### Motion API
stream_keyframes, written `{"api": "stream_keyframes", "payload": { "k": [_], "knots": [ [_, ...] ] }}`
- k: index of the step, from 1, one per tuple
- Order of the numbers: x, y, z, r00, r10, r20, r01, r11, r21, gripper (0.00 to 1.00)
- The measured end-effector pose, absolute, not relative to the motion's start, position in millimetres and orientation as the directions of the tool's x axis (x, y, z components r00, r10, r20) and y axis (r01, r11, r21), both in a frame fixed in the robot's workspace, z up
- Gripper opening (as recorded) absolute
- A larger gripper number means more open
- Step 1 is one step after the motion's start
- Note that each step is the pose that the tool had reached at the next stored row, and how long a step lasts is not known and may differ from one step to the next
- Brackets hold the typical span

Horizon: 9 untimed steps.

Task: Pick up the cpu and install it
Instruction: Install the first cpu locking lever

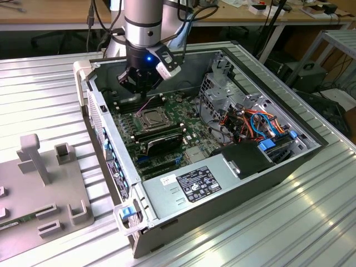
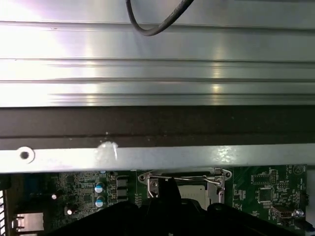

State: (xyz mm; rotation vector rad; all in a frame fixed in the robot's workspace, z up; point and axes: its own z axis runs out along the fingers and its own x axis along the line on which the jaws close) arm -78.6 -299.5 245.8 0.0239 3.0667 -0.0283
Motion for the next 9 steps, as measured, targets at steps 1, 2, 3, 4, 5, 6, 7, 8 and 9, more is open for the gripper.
{"api": "stream_keyframes", "payload": {
  "k": [1,2,3,4,5,6,7,8,9],
  "knots": [
    [-76.5,-299.5,245.3,-0.997,0.015,-0.075,0.016,1.000,-0.018,0.11],
    [-74.4,-299.5,244.7,-0.997,0.015,-0.075,0.016,1.000,-0.018,0.11],
    [-71.9,-299.5,244.0,-0.997,0.015,-0.075,0.016,1.000,-0.018,0.11],
    [-70.2,-299.5,243.3,-0.997,0.015,-0.075,0.016,1.000,-0.018,0.11],
    [-68.8,-299.5,242.4,-0.997,0.015,-0.075,0.016,1.000,-0.018,0.11],
    [-68.1,-299.5,241.6,-0.997,0.015,-0.075,0.016,1.000,-0.018,0.11],
    [-67.5,-299.4,240.4,-0.997,0.015,-0.075,0.016,1.000,-0.018,0.11],
    [-67.4,-299.3,239.9,-0.997,0.015,-0.075,0.016,1.000,-0.018,0.11],
    [-67.2,-299.1,239.5,-0.997,0.015,-0.075,0.016,1.000,-0.018,0.11]
  ]
}}
